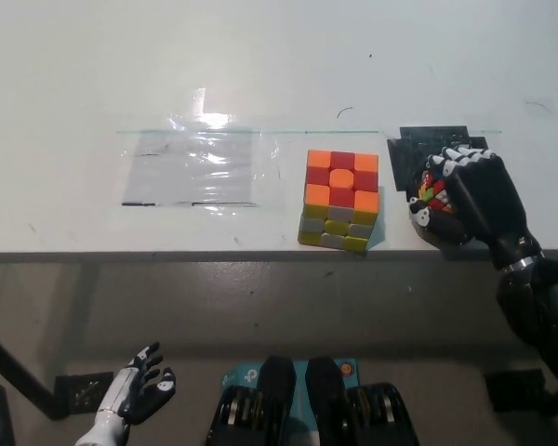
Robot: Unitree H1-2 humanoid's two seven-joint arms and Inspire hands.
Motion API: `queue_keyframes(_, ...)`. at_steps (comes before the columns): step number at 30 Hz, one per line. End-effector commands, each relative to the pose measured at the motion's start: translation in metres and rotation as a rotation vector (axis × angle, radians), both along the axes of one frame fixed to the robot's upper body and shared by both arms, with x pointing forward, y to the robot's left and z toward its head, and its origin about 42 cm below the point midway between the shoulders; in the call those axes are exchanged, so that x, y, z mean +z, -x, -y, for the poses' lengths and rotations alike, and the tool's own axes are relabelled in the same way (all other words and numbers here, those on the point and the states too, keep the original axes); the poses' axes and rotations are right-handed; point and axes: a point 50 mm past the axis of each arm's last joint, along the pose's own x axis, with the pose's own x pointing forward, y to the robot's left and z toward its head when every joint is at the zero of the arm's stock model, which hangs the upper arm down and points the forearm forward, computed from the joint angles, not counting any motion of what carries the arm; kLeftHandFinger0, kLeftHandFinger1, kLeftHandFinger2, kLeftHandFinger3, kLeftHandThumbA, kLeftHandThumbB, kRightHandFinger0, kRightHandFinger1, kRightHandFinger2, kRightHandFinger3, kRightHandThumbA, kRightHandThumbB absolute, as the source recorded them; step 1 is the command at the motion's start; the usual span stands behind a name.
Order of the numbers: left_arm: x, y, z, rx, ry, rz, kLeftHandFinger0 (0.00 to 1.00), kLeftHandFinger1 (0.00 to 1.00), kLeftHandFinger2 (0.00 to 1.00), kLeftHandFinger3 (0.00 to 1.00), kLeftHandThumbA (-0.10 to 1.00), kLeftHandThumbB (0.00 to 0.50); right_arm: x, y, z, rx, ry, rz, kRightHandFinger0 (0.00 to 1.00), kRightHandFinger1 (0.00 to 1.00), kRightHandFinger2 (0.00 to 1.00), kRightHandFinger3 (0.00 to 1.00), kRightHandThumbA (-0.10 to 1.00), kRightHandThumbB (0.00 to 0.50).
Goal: The robot uses its right hand to pick up the small cube kept on the middle on the desk and place it on the bigger cube kept next to it
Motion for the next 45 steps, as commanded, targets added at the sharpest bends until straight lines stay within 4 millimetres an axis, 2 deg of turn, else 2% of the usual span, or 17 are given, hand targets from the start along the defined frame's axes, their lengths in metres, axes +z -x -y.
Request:
queue_keyframes(1, 0.013, -0.012, -0.005, -0.013, -0.002, 0.052, 1.00, 1.00, 1.00, 1.00, 0.30, 0.260, 0.035, -0.012, -0.008, 0.046, -0.074, 0.091, 0.00, 0.28, 0.60, 0.48, -0.10, 0.260)
queue_keyframes(11, 0.014, -0.012, -0.004, -0.014, -0.025, 0.052, 1.00, 1.00, 1.00, 1.00, 0.32, 0.258, 0.044, -0.016, -0.004, 0.037, -0.078, 0.138, 0.00, 0.25, 0.59, 0.52, -0.10, 0.236)
queue_keyframes(14, 0.012, -0.012, -0.004, -0.012, -0.007, 0.054, 1.00, 1.00, 1.00, 1.00, 0.30, 0.258, 0.049, -0.019, -0.003, 0.036, -0.076, 0.151, 0.00, 0.22, 0.56, 0.51, -0.10, 0.260)
queue_keyframes(15, 0.012, -0.012, -0.004, -0.016, -0.014, 0.054, 1.00, 1.00, 1.00, 1.00, 0.30, 0.253, 0.054, -0.021, -0.003, 0.037, -0.073, 0.145, 0.00, 0.23, 0.56, 0.51, -0.10, 0.286)
queue_keyframes(17, 0.012, -0.012, -0.004, -0.016, -0.013, 0.056, 1.00, 1.00, 1.00, 1.00, 0.30, 0.258, 0.057, -0.022, -0.002, 0.037, -0.070, 0.148, 0.00, 0.23, 0.56, 0.50, -0.10, 0.268)
queue_keyframes(18, 0.012, -0.012, -0.004, -0.014, -0.012, 0.055, 1.00, 1.00, 1.00, 1.00, 0.30, 0.263, 0.064, -0.023, -0.003, 0.044, -0.069, 0.162, 0.00, 0.23, 0.56, 0.52, -0.10, 0.236)
queue_keyframes(20, 0.012, -0.010, -0.004, -0.010, -0.011, 0.049, 1.00, 1.00, 1.00, 1.00, 0.29, 0.264, 0.068, -0.023, -0.004, 0.052, -0.069, 0.172, 0.00, 0.22, 0.54, 0.50, -0.10, 0.226)
queue_keyframes(22, 0.012, -0.010, -0.004, -0.015, -0.020, 0.045, 1.00, 1.00, 1.00, 1.00, 0.32, 0.271, 0.082, -0.024, -0.008, 0.074, -0.079, 0.229, 0.00, 0.16, 0.50, 0.47, -0.10, 0.258)
queue_keyframes(26, 0.009, -0.008, -0.005, -0.012, -0.013, 0.044, 1.00, 1.00, 1.00, 1.00, 0.32, 0.273, 0.097, -0.024, -0.015, 0.094, -0.080, 0.226, 0.00, 0.17, 0.55, 0.56, -0.10, 0.245)
queue_keyframes(27, 0.008, -0.008, -0.005, -0.008, -0.006, 0.046, 1.00, 1.00, 1.00, 1.00, 0.31, 0.280, 0.109, -0.024, -0.019, 0.118, -0.066, 0.266, 0.00, 0.15, 0.55, 0.54, -0.10, 0.294)
queue_keyframes(28, 0.008, -0.008, -0.005, -0.008, -0.006, 0.046, 1.00, 1.00, 1.00, 1.00, 0.31, 0.281, 0.110, -0.024, -0.019, 0.118, -0.066, 0.265, 0.00, 0.14, 0.54, 0.54, -0.10, 0.298)
queue_keyframes(29, 0.007, -0.007, -0.006, -0.012, -0.017, 0.044, 1.00, 1.00, 1.00, 1.00, 0.33, 0.280, 0.121, -0.023, -0.025, 0.129, -0.049, 0.308, 0.00, 0.12, 0.53, 0.53, -0.10, 0.299)
queue_keyframes(32, 0.006, -0.008, -0.006, -0.005, -0.006, 0.041, 1.00, 1.00, 1.00, 1.00, 0.31, 0.282, 0.136, -0.022, -0.034, 0.176, -0.074, 0.319, 0.00, 0.12, 0.52, 0.50, -0.10, 0.252)
queue_keyframes(37, 0.006, -0.007, -0.005, -0.006, 0.000, 0.037, 1.00, 1.00, 1.00, 1.00, 0.31, 0.279, 0.152, -0.015, -0.050, 0.216, -0.079, 0.342, 0.00, 0.12, 0.49, 0.49, -0.10, 0.254)
queue_keyframes(41, 0.004, -0.005, -0.004, 0.005, 0.009, 0.025, 1.00, 1.00, 1.00, 1.00, 0.30, 0.289, 0.156, -0.006, -0.068, 0.265, -0.084, 0.347, 0.00, 0.13, 0.52, 0.48, -0.10, 0.184)
queue_keyframes(43, 0.005, -0.005, -0.004, 0.001, 0.003, 0.031, 1.00, 1.00, 1.00, 1.00, 0.29, 0.284, 0.155, 0.000, -0.077, 0.295, -0.091, 0.314, 0.00, 0.15, 0.57, 0.53, -0.10, 0.250)
queue_keyframes(45, 0.005, -0.006, -0.004, -0.001, 0.000, 0.032, 1.00, 1.00, 1.00, 1.00, 0.31, 0.291, 0.152, 0.004, -0.082, 0.300, -0.096, 0.302, 0.00, 0.12, 0.52, 0.53, -0.10, 0.288)
